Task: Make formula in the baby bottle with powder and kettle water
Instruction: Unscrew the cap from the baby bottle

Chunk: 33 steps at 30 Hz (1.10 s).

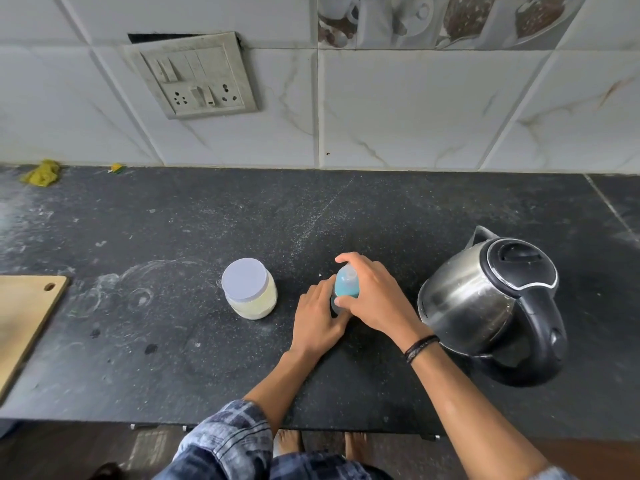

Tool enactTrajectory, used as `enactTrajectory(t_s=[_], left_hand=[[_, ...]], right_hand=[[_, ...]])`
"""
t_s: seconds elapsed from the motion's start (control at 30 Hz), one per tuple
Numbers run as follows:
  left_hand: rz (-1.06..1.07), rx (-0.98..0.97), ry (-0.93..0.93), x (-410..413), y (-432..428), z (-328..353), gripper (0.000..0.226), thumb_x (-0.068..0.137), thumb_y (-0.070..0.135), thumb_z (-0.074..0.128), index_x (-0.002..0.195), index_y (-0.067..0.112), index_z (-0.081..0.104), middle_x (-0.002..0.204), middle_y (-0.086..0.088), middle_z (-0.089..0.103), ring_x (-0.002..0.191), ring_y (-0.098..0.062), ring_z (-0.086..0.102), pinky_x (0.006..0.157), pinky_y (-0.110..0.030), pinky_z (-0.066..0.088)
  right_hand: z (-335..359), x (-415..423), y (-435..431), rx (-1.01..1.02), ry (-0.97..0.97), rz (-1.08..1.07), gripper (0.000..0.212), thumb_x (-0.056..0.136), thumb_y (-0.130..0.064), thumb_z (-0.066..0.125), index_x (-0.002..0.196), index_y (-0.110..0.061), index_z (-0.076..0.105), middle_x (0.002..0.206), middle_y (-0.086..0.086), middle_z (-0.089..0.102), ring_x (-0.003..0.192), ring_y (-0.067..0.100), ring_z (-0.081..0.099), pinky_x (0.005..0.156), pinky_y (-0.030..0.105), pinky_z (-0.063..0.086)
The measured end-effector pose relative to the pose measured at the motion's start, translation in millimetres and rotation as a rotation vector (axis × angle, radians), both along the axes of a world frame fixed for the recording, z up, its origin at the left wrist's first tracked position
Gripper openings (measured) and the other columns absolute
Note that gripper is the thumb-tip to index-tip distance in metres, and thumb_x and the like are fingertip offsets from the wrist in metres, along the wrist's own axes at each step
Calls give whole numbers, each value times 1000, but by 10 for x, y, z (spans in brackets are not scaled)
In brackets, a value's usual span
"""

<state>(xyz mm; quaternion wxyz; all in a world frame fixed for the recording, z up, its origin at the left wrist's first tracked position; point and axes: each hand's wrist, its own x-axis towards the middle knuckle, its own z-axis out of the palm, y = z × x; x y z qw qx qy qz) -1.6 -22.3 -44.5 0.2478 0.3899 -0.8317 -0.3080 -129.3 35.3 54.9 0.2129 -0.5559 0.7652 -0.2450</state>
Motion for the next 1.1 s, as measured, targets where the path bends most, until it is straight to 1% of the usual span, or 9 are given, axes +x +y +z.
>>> enactTrajectory(t_s=[0.1, 0.2, 0.27, 0.4, 0.57, 0.7, 0.77, 0.9, 1.1], left_hand=[[4, 2, 8, -4, 6, -1, 47, 88, 43, 51, 132, 27, 51, 110, 9, 63, 90, -4, 45, 86, -34, 43], [9, 7, 19, -1, 9, 5, 49, 88, 44, 48, 133, 26, 51, 112, 8, 64, 93, -8, 49, 87, -36, 44], [4, 9, 20, -2, 9, 10, 53, 88, 47, 47, 136, 25, 52, 114, 7, 65, 95, -10, 52, 89, -35, 43], [-5, 5, 27, -4, 7, 9, 52, 89, 48, 51, 136, 26, 50, 115, 8, 64, 97, -11, 53, 88, -37, 44], [-2, 1, 20, 4, 10, 18, 56, 90, 54, 48, 138, 25, 51, 116, 7, 64, 97, -12, 54, 90, -37, 44], [-14, 3, 15, -3, -2, -5, 56, 90, 54, 51, 138, 26, 50, 119, 8, 64, 99, -12, 54, 90, -39, 44], [-17, 6, 6, -1, -8, -20, 60, 90, 56, 53, 141, 27, 48, 120, 8, 63, 101, -12, 54, 91, -36, 43], [-15, 0, -1, 3, -15, -25, 61, 90, 58, 53, 142, 26, 47, 120, 8, 62, 101, -12, 53, 91, -36, 43], [-6, -1, 22, -8, 6, -5, 54, 90, 53, 50, 138, 27, 49, 119, 8, 63, 98, -11, 53, 89, -37, 44]], right_hand=[[-6, 17, 12, -13, -14, -11, 73, 82, -35, 84, 145, -31, 46, 129, -10, 57, 115, 15, 49, 94, 29, 43], [-15, 33, 9, -29, -13, -24, 67, 86, -22, 81, 143, -29, 47, 128, -7, 58, 116, 16, 50, 99, 35, 49], [11, 14, -11, 0, -29, 8, 72, 86, -14, 80, 145, -31, 44, 127, -7, 55, 118, 16, 50, 100, 36, 48], [2, -8, -35, 7, -8, 17, 78, 81, -25, 85, 146, -34, 41, 132, -6, 55, 121, 16, 49, 98, 31, 44], [-8, -38, -38, 27, -25, 25, 77, 83, -11, 81, 146, -32, 41, 134, -4, 55, 123, 18, 50, 97, 28, 42], [37, -78, -54, 56, -60, 32, 88, 80, -21, 84, 150, -36, 34, 133, -4, 51, 121, 17, 48, 100, 33, 44], [24, -83, -50, 43, -75, 4, 85, 81, -22, 84, 149, -35, 35, 130, -5, 53, 119, 18, 49, 99, 34, 45], [10, -90, -37, 46, -84, 24, 84, 83, -9, 78, 149, -37, 34, 130, -7, 55, 119, 17, 50, 99, 31, 45], [1, -62, -24, 18, -65, 19, 79, 83, -20, 83, 147, -34, 39, 138, -6, 53, 125, 17, 49, 102, 34, 46]])
